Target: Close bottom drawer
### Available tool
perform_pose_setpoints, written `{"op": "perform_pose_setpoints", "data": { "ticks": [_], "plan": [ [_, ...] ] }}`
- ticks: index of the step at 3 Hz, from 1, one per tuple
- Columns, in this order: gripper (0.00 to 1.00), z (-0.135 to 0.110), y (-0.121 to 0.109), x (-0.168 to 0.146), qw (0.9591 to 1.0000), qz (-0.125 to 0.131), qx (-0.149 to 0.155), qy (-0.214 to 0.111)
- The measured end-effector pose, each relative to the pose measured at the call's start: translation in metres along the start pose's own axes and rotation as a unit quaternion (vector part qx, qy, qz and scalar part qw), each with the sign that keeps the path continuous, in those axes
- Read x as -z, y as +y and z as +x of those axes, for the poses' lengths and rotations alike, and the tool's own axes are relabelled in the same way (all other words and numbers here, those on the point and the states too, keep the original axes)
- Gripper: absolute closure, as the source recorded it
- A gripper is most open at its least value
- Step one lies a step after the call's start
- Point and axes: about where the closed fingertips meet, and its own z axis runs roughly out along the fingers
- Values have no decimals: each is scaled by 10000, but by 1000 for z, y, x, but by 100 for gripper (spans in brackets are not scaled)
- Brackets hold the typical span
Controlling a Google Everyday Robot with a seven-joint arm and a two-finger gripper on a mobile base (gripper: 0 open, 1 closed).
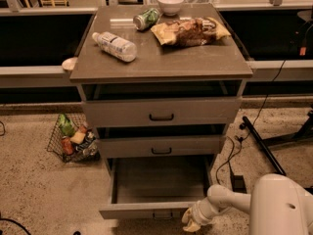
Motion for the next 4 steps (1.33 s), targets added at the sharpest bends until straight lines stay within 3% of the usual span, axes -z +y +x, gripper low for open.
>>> {"op": "perform_pose_setpoints", "data": {
  "ticks": [1, 3, 4],
  "plan": [
    [4, 3, -4, 0, 9999, 103, 29, -62],
    [0, 11, -14, 1, 9996, 187, 53, -212],
    [0, 17, -29, 11, 9993, 279, 83, -238]
  ]
}}
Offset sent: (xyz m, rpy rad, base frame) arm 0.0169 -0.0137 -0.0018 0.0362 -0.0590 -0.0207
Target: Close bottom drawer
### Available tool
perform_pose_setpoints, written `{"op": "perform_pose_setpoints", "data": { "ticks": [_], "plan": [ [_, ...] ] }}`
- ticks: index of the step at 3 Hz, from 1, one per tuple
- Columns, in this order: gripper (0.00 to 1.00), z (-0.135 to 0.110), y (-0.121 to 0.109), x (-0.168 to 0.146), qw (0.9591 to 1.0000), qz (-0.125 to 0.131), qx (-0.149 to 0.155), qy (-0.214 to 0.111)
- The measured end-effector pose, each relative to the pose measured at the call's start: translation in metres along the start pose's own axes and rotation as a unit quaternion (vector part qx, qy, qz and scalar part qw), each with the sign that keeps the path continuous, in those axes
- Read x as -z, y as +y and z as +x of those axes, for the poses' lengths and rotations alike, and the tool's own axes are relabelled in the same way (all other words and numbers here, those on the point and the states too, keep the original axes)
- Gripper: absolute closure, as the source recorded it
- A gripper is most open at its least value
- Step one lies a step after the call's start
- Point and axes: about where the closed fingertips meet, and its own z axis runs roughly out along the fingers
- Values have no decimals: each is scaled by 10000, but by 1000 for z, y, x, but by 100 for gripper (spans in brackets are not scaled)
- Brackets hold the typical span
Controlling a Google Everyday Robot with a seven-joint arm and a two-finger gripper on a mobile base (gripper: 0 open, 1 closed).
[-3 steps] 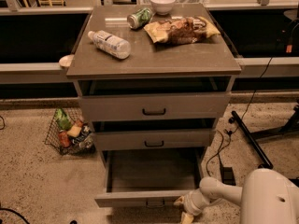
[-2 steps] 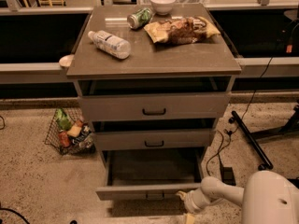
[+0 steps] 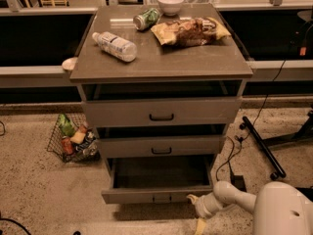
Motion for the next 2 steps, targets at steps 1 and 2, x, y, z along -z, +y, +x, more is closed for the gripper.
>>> {"op": "perform_pose_setpoints", "data": {
  "ticks": [1, 2],
  "plan": [
    [15, 4, -24, 14, 9998, 157, 78, 14],
    [38, 7, -52, 28, 9992, 365, 156, 93]
  ]
}}
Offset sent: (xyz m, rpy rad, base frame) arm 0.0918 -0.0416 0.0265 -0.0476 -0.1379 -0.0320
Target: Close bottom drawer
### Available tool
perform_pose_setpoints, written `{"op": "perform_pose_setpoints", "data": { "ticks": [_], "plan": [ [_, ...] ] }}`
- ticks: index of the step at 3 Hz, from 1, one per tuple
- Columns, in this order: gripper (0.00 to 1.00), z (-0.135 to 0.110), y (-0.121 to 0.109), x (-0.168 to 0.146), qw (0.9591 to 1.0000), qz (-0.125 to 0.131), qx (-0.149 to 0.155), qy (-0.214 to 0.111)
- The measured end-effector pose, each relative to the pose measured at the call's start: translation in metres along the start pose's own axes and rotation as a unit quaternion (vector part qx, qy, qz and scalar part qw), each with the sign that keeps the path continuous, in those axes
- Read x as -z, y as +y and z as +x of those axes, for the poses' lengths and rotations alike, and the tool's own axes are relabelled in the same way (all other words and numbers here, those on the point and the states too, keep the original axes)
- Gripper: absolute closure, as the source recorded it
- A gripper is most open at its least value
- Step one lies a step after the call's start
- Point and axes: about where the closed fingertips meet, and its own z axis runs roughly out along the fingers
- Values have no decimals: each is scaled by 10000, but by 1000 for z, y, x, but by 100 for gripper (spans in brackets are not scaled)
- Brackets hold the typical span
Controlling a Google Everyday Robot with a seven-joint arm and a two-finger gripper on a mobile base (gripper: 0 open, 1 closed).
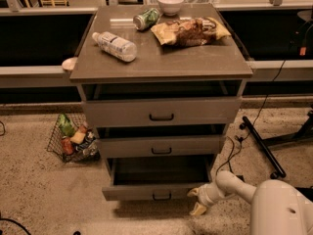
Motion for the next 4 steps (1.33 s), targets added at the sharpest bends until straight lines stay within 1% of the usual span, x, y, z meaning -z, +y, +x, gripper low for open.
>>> {"op": "perform_pose_setpoints", "data": {
  "ticks": [1, 2, 3, 4],
  "plan": [
    [61, 7, -25, 4, 9999, 143, 26, 66],
    [85, 15, -45, 5, 9996, 261, -17, 94],
    [90, 22, -60, 6, 9992, 373, -87, 95],
    [67, 26, -69, 6, 9989, 440, -131, 92]
  ]
}}
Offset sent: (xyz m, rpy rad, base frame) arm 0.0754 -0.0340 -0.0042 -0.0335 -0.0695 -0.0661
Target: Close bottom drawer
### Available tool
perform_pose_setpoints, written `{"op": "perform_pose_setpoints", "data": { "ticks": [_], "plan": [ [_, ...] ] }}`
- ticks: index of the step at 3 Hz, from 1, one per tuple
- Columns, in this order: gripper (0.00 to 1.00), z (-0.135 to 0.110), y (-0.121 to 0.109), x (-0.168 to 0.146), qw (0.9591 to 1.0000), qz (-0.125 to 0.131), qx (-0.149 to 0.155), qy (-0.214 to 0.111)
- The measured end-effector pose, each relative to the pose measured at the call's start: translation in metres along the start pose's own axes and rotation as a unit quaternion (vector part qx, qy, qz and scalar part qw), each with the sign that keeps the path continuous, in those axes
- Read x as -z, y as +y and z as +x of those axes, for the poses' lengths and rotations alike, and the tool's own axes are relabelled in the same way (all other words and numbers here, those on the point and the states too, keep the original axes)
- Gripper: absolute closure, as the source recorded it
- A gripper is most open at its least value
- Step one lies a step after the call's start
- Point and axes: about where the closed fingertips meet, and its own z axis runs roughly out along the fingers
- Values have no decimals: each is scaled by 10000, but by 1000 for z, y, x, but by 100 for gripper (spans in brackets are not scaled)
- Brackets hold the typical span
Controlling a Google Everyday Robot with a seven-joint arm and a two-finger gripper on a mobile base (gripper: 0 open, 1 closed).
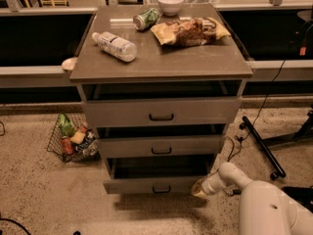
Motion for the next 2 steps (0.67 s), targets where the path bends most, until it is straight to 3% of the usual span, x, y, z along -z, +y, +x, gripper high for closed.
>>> {"op": "perform_pose_setpoints", "data": {
  "ticks": [1, 2],
  "plan": [
    [36, 2, -7, -2, 10000, 14, -15, -34],
    [13, 2, -11, -4, 10000, 7, -20, -69]
  ]
}}
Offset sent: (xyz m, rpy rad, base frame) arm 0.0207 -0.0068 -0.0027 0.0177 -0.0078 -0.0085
